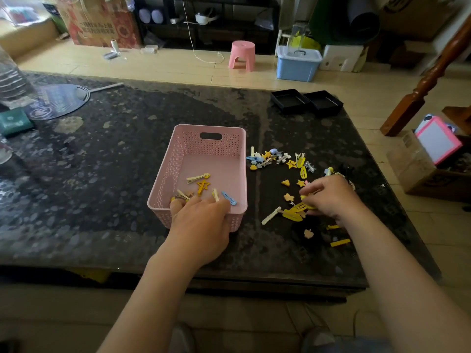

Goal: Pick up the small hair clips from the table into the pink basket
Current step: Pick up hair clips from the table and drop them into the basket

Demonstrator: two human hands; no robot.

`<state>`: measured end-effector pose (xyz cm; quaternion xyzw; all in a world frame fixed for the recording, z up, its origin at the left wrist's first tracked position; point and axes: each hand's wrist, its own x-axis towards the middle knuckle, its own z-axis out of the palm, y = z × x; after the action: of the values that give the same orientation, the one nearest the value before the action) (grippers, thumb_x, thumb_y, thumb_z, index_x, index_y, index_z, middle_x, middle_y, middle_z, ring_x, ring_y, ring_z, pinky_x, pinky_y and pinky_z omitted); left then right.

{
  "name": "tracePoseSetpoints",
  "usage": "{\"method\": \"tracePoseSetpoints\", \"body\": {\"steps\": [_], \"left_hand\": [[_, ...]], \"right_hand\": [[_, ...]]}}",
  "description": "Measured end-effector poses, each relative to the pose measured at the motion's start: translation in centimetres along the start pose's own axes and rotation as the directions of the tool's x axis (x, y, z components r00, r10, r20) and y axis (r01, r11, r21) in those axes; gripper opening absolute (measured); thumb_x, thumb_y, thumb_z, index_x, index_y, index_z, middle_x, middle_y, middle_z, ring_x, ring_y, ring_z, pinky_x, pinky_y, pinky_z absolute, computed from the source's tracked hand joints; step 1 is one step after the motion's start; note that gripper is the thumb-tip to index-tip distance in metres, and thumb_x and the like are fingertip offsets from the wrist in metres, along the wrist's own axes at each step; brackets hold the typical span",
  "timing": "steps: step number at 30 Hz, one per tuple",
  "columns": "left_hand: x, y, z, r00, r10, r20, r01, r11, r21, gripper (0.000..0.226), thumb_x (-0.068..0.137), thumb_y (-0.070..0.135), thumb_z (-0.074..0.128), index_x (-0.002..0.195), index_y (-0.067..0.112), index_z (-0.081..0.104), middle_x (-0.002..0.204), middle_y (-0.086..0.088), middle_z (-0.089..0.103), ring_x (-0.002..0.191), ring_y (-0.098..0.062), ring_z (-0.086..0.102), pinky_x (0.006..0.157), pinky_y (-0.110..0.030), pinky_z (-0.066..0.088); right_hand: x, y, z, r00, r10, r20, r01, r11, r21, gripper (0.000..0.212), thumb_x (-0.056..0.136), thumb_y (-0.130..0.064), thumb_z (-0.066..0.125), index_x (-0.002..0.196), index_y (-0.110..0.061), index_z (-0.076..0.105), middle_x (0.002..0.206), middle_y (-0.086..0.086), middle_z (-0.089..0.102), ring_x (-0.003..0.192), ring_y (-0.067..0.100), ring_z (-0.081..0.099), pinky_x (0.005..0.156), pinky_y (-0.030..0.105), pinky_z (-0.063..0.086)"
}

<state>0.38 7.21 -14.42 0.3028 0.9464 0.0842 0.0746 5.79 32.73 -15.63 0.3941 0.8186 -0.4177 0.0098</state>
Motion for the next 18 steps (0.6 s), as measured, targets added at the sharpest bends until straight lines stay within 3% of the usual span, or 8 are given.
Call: {"method": "tracePoseSetpoints", "body": {"steps": [6,11,18], "left_hand": [[-0.1,0.1,-0.2,1.000,-0.002,0.012,0.002,1.000,-0.012,0.018,0.099,0.035,0.039,0.107,0.030,0.054,0.111,0.006,0.059,0.105,-0.021,0.049,0.097,-0.048,0.026],[-0.2,0.2,-0.2,1.000,-0.005,0.010,0.005,1.000,-0.010,0.017,0.099,0.034,0.039,0.107,0.031,0.054,0.111,0.006,0.060,0.104,-0.021,0.049,0.095,-0.047,0.027],[-0.2,0.1,-0.1,1.000,0.004,-0.008,-0.005,1.000,-0.004,0.019,0.099,0.035,0.038,0.108,0.030,0.054,0.110,0.005,0.060,0.103,-0.021,0.049,0.094,-0.046,0.028]], "right_hand": [[-0.2,-0.4,-0.6,0.997,0.052,0.064,-0.066,0.967,0.248,0.019,0.089,0.008,0.064,0.087,-0.009,0.073,0.107,0.010,0.065,0.094,0.023,0.067,0.071,0.038,0.062],[0.0,-0.5,-0.8,0.995,0.068,0.069,-0.086,0.952,0.294,0.021,0.089,0.010,0.062,0.086,-0.008,0.074,0.110,0.013,0.064,0.098,0.027,0.067,0.070,0.039,0.062],[-1.5,-3.4,-2.1,0.995,-0.023,0.100,-0.038,0.825,0.565,0.018,0.091,0.007,0.060,0.090,-0.006,0.073,0.109,0.022,0.068,0.091,0.031,0.071,0.063,0.033,0.062]]}}
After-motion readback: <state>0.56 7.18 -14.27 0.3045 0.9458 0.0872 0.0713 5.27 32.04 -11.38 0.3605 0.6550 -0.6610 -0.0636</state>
